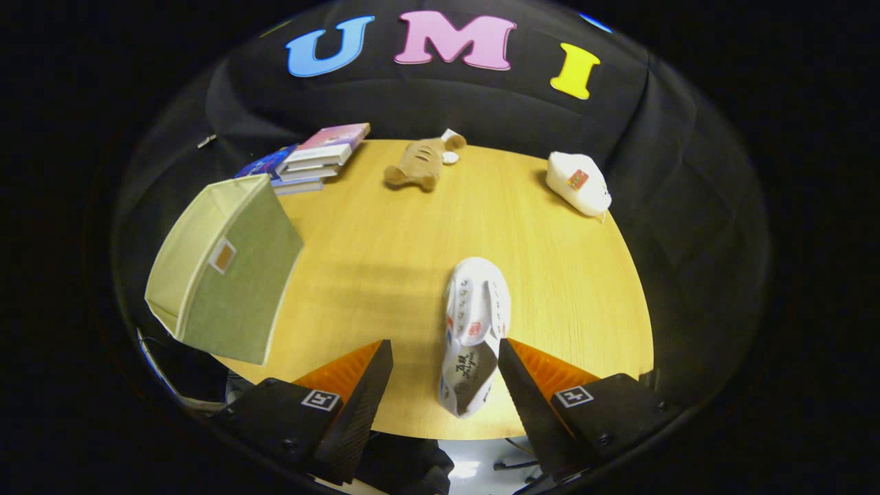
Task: Open the storage box then place both shoes into the box .Put the left shoe in first, then the right shoe, with the right side of both shoes facing outward in a uniform manner.
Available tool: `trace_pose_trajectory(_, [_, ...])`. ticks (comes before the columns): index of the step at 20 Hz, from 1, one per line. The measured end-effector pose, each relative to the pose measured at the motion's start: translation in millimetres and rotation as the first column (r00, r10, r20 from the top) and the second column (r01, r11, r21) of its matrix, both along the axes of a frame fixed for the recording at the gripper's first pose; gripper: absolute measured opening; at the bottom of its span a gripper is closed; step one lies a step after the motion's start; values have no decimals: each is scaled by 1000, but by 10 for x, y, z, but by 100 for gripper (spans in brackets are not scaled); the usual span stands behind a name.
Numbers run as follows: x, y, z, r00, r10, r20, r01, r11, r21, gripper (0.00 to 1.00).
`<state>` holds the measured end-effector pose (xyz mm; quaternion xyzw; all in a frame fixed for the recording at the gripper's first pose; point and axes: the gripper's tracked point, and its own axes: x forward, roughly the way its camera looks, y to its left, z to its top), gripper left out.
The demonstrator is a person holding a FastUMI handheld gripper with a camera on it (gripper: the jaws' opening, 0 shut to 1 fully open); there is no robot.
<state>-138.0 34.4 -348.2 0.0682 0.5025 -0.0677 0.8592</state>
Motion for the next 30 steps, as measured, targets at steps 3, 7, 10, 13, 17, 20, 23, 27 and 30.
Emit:
trace_pose_trajectory(3, [-118, -271, -317, 998, -52, -45, 51, 999, -17, 93])
trace_pose_trajectory(7, [-107, -562, -688, 994, -56, -88, 50, 996, -71, 93])
trace_pose_trajectory(10, [29, -665, -856, 995, -44, -93, 35, 996, -88, 88])
trace_pose_trajectory(13, [207, -691, -962, 997, -17, -78, 10, 996, -91, 78])
trace_pose_trajectory(17, [327, -582, -1136, 996, 3, -92, -7, 999, -42, 47])
trace_pose_trajectory(20, [313, -721, -1156, 992, -61, -115, 54, 996, -65, 9])
trace_pose_trajectory(23, [309, -679, -1097, 988, -117, -100, 116, 993, -14, 7])
trace_pose_trajectory(27, [274, -608, -856, 989, -135, -59, 135, 991, 6, 6])
trace_pose_trajectory(30, [341, -496, -525, 988, -156, -18, 157, 987, 43, 5])
